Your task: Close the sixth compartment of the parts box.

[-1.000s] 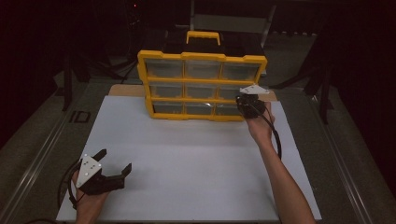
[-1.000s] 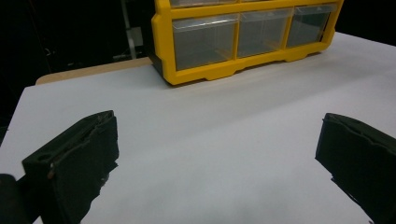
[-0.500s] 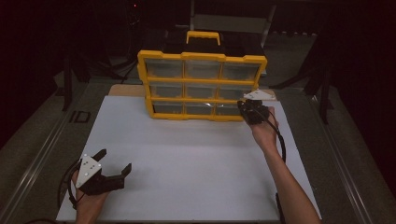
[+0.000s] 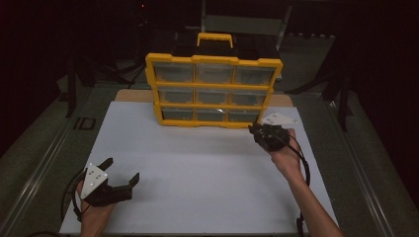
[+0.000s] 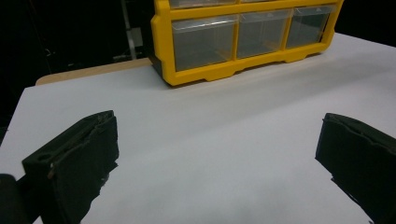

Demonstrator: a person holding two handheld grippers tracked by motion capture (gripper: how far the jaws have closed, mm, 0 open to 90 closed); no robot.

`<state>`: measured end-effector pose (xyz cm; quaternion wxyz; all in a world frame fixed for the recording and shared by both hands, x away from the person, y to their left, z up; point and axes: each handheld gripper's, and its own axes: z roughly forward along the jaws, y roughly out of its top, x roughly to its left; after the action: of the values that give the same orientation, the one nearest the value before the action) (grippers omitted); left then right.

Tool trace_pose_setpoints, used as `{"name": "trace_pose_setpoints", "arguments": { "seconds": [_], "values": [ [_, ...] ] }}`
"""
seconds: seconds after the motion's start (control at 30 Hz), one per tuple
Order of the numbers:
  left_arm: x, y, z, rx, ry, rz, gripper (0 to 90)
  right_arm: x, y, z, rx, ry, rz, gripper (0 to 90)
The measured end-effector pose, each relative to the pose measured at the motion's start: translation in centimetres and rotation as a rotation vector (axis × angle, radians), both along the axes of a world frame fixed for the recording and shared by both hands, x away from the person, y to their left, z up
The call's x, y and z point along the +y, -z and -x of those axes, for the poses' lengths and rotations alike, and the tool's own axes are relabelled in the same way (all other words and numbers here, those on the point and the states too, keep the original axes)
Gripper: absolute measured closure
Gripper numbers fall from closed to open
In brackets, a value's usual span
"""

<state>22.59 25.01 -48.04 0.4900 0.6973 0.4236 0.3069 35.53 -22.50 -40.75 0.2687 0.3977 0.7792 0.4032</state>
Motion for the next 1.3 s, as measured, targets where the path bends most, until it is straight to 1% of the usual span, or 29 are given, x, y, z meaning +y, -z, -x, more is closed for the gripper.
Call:
{"name": "trace_pose_setpoints", "arguments": {
  "seconds": [0.1,0.2,0.23,0.3,0.33,0.37,0.4,0.43,0.47,0.5,0.57,0.6,0.63,0.67,0.7,0.73,0.77,0.8,0.87,0.9,0.97,1.0,1.03,1.13,1.2,1.23,1.3],
  "values": [
    [0.0,0.0,0.0,0.000,0.000,0.000,0.0,-0.2,0.6,1.1,0.009,-0.023,-0.025,69.4],
    [-0.1,0.0,0.0,-0.001,0.001,-0.002,0.0,-0.5,1.4,2.2,0.016,-0.043,-0.045,58.6],
    [-0.1,0.0,0.0,-0.001,0.001,-0.002,0.0,-0.5,1.4,2.2,0.016,-0.043,-0.045,58.6],
    [-0.1,0.0,0.0,0.001,0.000,0.000,0.0,-0.6,2.1,3.2,0.010,-0.031,-0.040,51.2],
    [-0.1,0.0,0.0,0.001,0.000,-0.001,0.0,-0.6,2.1,3.2,0.010,-0.031,-0.040,51.2],
    [-0.1,0.0,0.0,0.001,0.000,-0.001,0.0,-0.7,2.6,3.7,0.012,-0.028,-0.053,46.6],
    [-0.1,0.0,0.0,0.000,0.000,-0.001,0.0,-0.7,2.6,3.7,0.012,-0.028,-0.053,46.6],
    [-0.1,0.0,0.0,-0.001,0.000,-0.001,0.0,-0.7,2.8,4.0,0.016,-0.025,-0.051,45.1],
    [-0.1,0.0,0.0,-0.001,0.000,-0.001,0.0,-0.9,3.3,4.5,0.029,-0.019,-0.050,41.9],
    [-0.1,0.0,0.0,-0.002,-0.002,0.004,0.0,-0.9,3.3,4.5,0.029,-0.019,-0.050,41.9],
    [0.0,0.0,0.0,-0.001,-0.003,0.004,0.0,-1.1,3.9,4.9,0.031,-0.011,-0.037,37.2],
    [0.0,0.0,0.0,-0.001,-0.003,0.005,0.0,-1.3,4.1,5.2,0.033,-0.007,-0.043,35.0],
    [-0.1,0.0,0.0,-0.001,-0.003,0.004,0.0,-1.8,4.6,5.6,0.039,-0.013,-0.078,29.7],
    [-0.1,0.0,0.0,-0.003,-0.004,0.000,0.0,-1.8,4.6,5.6,0.039,-0.013,-0.078,29.7],
    [-0.1,0.0,0.1,-0.005,-0.006,0.000,0.0,-2.1,4.9,6.0,0.050,0.004,-0.084,23.9],
    [-0.1,-0.1,0.1,-0.006,-0.008,0.001,0.0,-2.1,4.9,6.0,0.050,0.004,-0.084,23.9],
    [-0.1,-0.1,0.1,-0.007,-0.009,0.004,0.0,-2.5,5.4,6.6,0.051,-0.005,-0.110,20.5],
    [-0.1,-0.1,0.1,-0.007,-0.009,0.005,0.0,-2.5,5.4,6.6,0.051,-0.005,-0.110,20.5],
    [0.0,-0.1,0.1,-0.006,-0.011,0.003,0.0,-3.0,6.2,7.4,0.052,-0.016,-0.130,15.1],
    [0.0,-0.1,0.1,-0.007,-0.011,0.004,0.0,-3.0,6.2,7.4,0.052,-0.016,-0.130,15.1],
    [0.1,-0.1,0.1,-0.009,-0.012,0.002,0.0,-3.4,6.6,7.8,0.048,-0.026,-0.151,14.6],
    [0.1,-0.1,0.1,-0.012,-0.016,0.006,0.0,-3.7,6.9,8.2,0.037,-0.018,-0.159,13.5],
    [0.1,-0.1,0.1,-0.012,-0.019,0.006,0.0,-3.7,6.9,8.2,0.037,-0.018,-0.159,13.5],
    [0.2,-0.1,0.1,-0.014,-0.022,0.008,0.0,-4.3,7.2,8.7,-0.003,-0.011,-0.207,13.3],
    [0.3,-0.2,0.2,-0.017,-0.023,0.010,0.0,-4.6,7.4,9.0,-0.025,-0.004,-0.205,12.9],
    [0.3,-0.1,0.1,-0.017,-0.025,0.009,0.0,-4.7,7.5,9.1,-0.027,0.002,-0.207,12.7],
    [0.3,-0.1,0.1,-0.016,-0.026,0.003,0.0,-5.0,7.7,9.4,-0.045,0.012,-0.215,12.6]
  ]
}}
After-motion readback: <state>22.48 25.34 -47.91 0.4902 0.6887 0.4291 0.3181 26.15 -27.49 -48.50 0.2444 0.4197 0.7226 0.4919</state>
